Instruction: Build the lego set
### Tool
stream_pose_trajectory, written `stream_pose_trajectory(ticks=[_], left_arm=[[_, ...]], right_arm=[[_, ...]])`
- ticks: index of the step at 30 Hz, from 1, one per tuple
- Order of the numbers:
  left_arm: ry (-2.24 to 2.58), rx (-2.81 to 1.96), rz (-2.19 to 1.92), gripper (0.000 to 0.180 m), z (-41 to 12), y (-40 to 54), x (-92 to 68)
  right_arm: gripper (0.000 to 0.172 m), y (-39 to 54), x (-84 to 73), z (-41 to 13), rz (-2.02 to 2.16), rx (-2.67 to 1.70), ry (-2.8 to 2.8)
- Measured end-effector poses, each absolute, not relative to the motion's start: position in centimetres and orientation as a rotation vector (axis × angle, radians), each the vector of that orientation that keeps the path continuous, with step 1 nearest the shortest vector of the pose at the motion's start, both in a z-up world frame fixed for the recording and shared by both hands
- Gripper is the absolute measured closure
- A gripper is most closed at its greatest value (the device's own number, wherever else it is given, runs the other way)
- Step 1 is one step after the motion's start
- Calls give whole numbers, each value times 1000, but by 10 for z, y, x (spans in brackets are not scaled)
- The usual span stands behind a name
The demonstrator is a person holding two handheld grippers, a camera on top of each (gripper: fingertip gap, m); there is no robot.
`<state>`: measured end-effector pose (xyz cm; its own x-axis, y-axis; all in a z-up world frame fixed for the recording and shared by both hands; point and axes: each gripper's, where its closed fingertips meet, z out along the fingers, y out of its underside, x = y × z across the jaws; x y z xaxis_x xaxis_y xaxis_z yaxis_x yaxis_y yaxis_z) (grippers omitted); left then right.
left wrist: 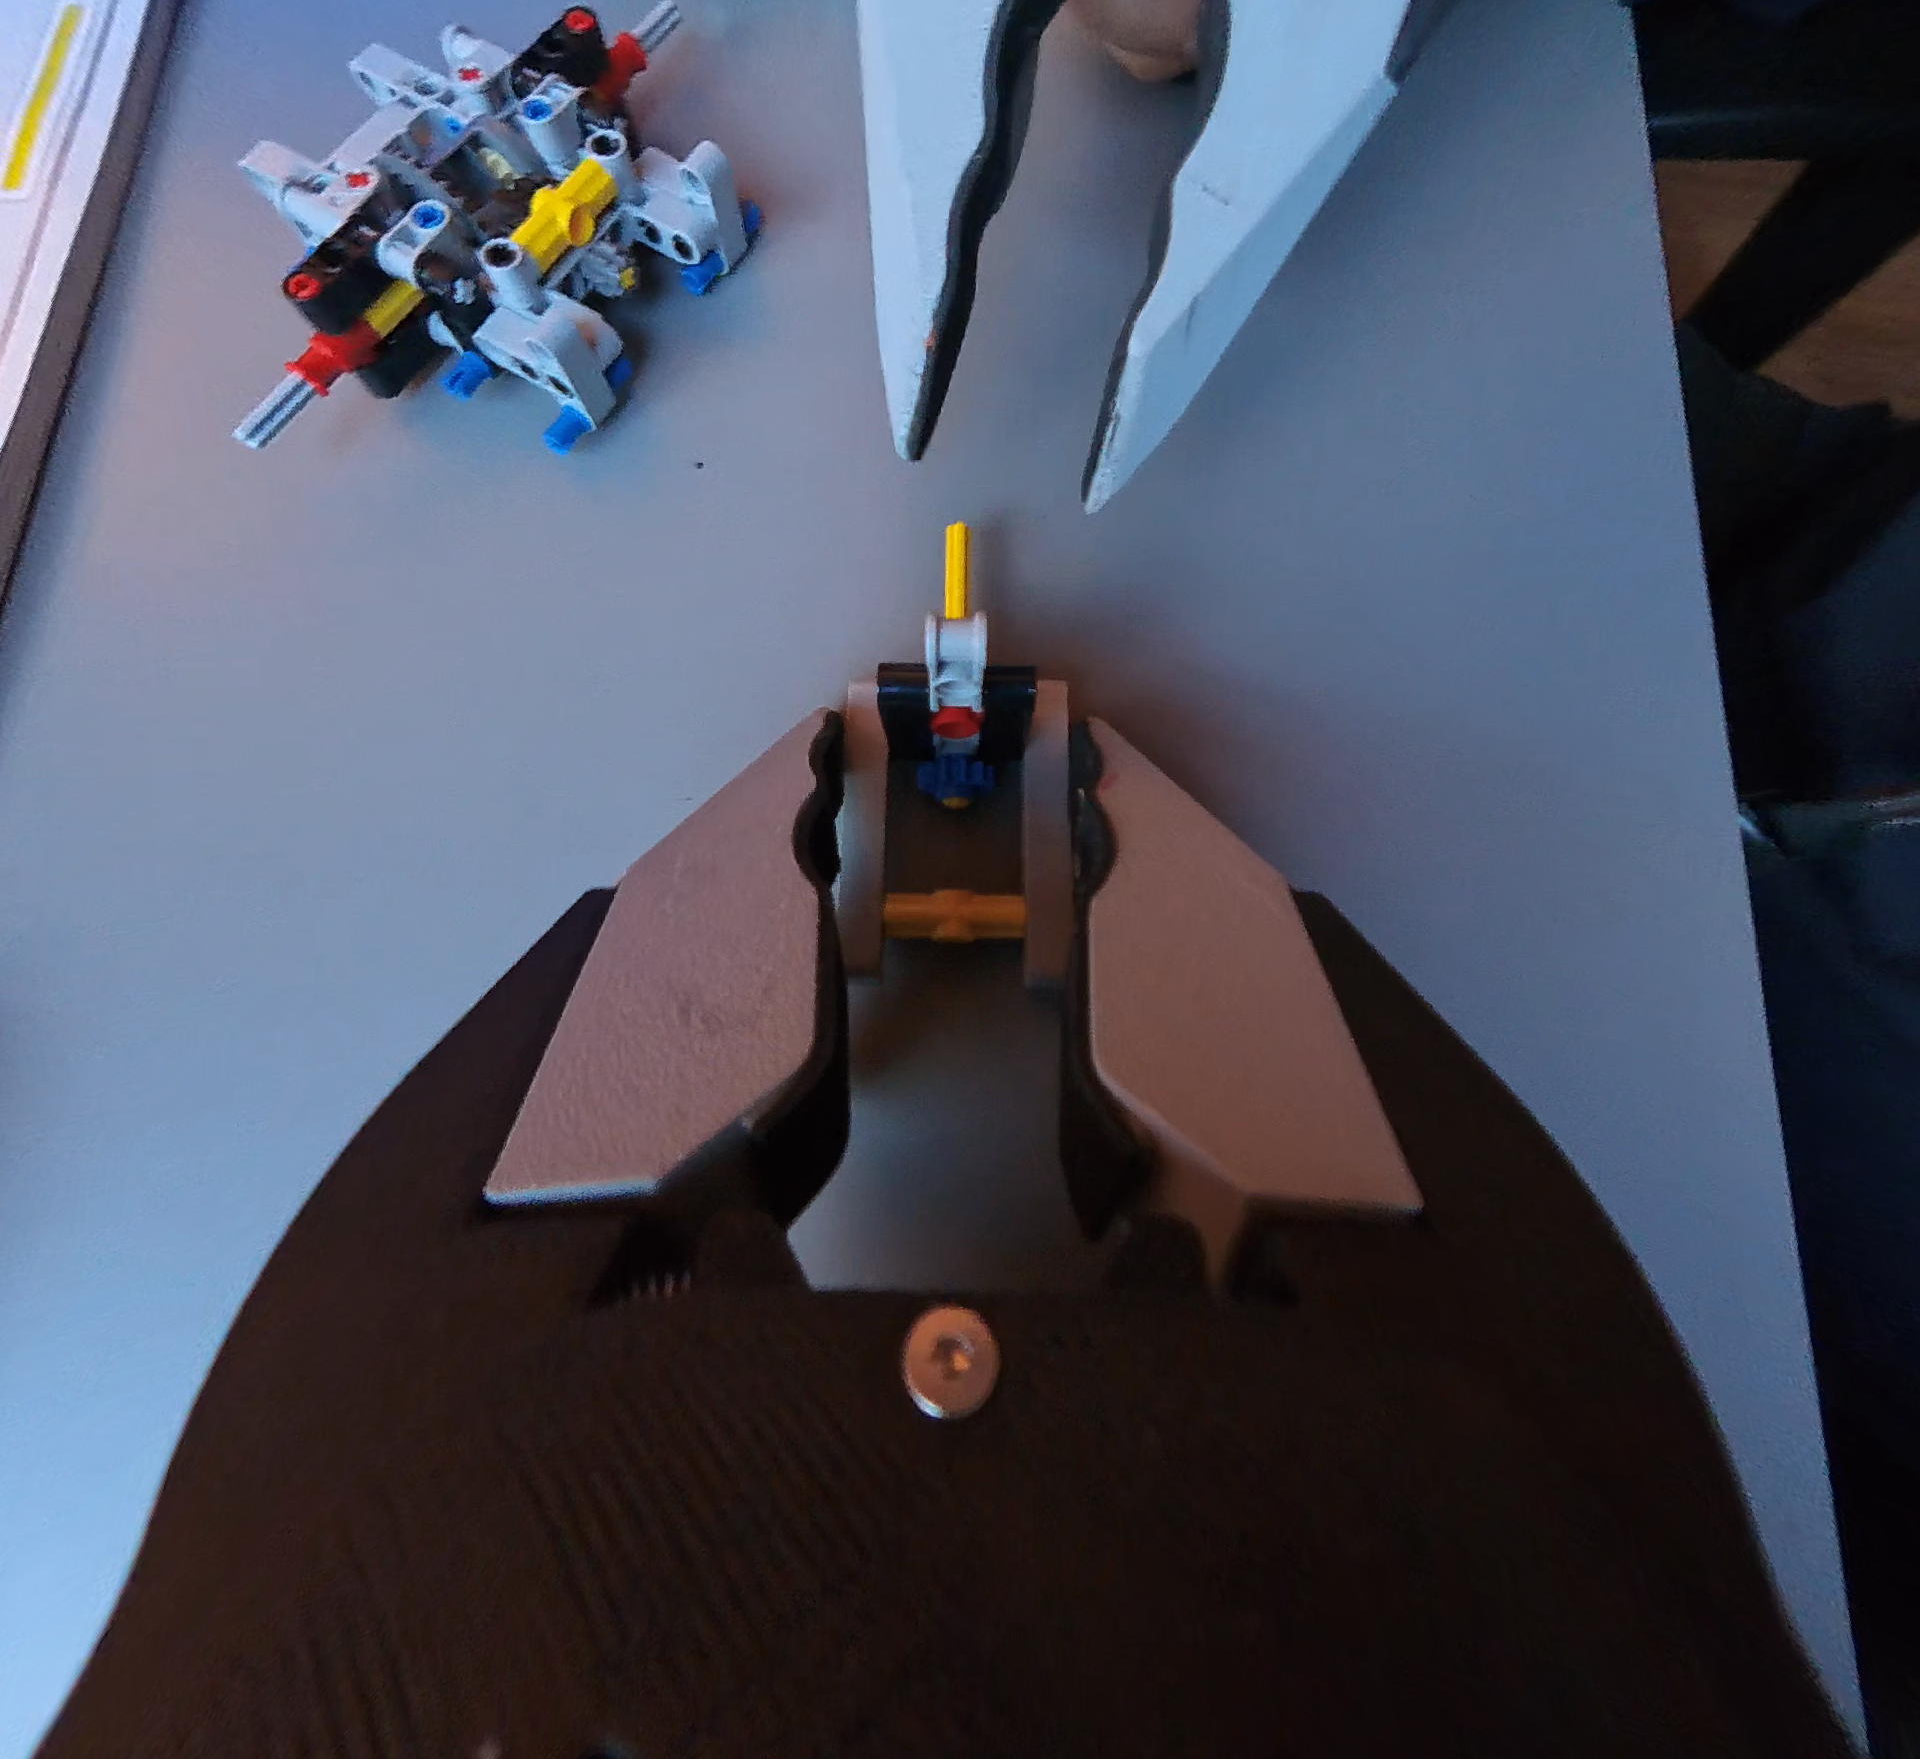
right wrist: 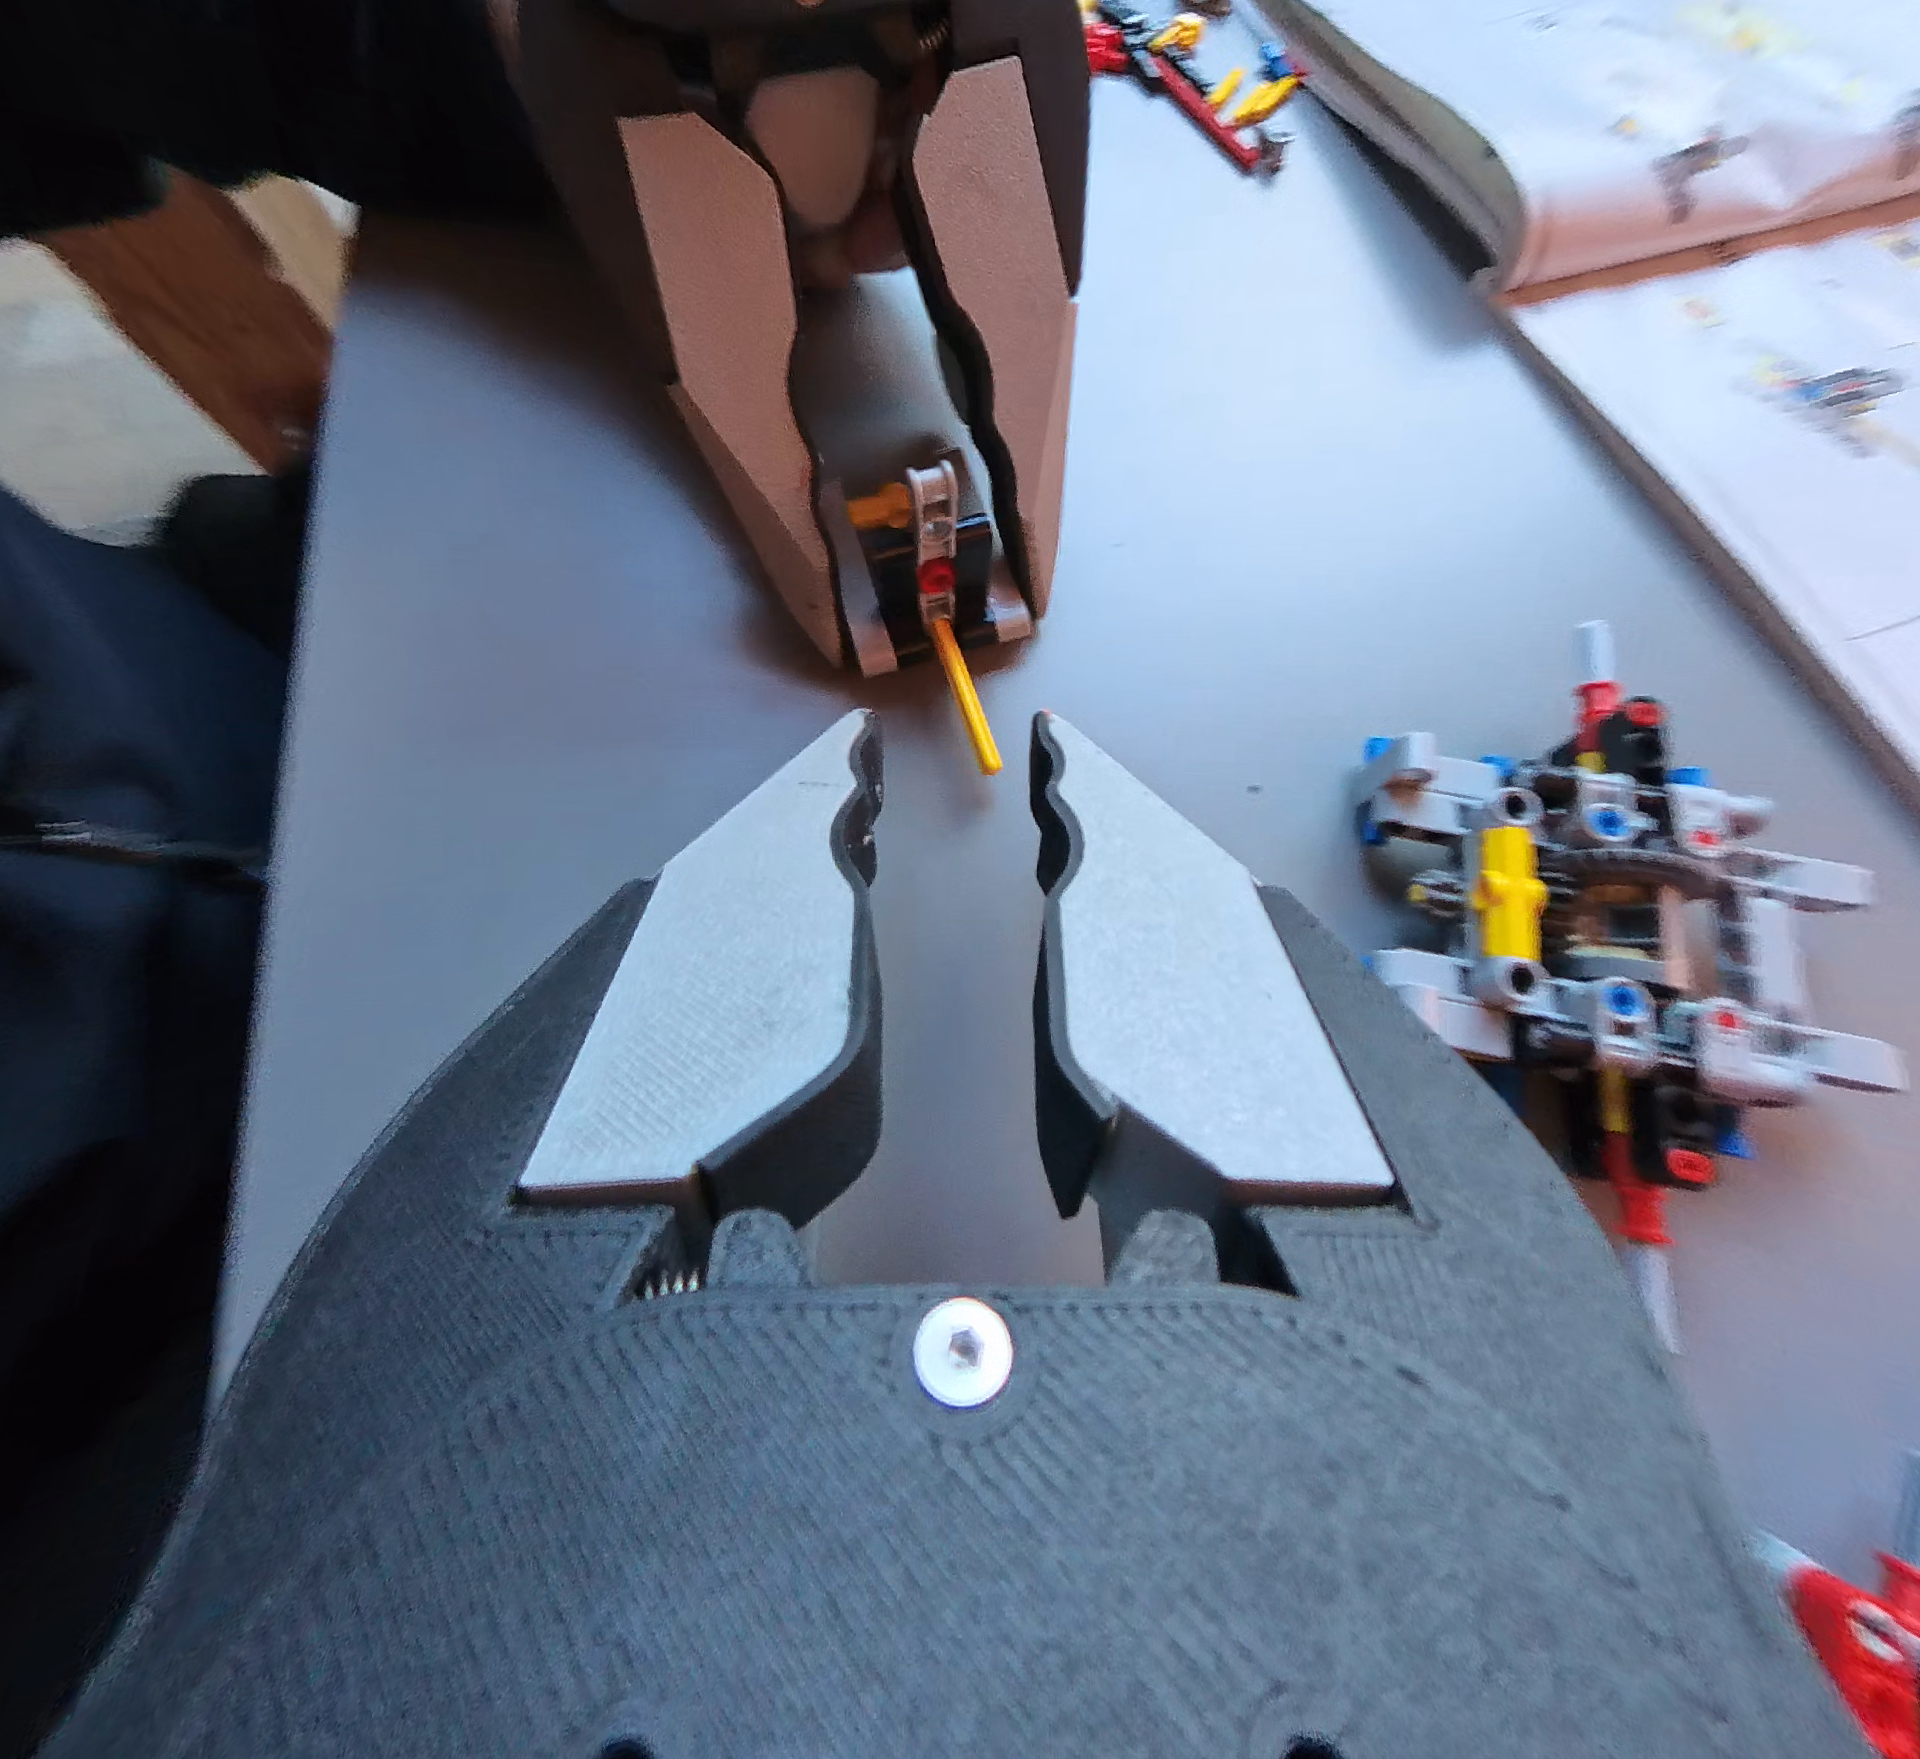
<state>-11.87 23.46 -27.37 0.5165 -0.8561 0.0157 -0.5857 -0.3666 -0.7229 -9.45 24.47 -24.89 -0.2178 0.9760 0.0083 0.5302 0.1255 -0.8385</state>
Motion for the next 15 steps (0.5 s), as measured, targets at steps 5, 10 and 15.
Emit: stream_pose_trajectory(ticks=[5,10,15], left_arm=[[1125,-2099,-479,121,-273,236,-123],[1090,-2113,-484,113,-265,222,-133],[1057,-2093,-446,111,-254,210,-154]], right_arm=[[147,248,-94,-247,933,-1421,-1799],[149,255,-91,-241,933,-1417,-1747],[151,264,-88,-233,960,-1422,-1677]])
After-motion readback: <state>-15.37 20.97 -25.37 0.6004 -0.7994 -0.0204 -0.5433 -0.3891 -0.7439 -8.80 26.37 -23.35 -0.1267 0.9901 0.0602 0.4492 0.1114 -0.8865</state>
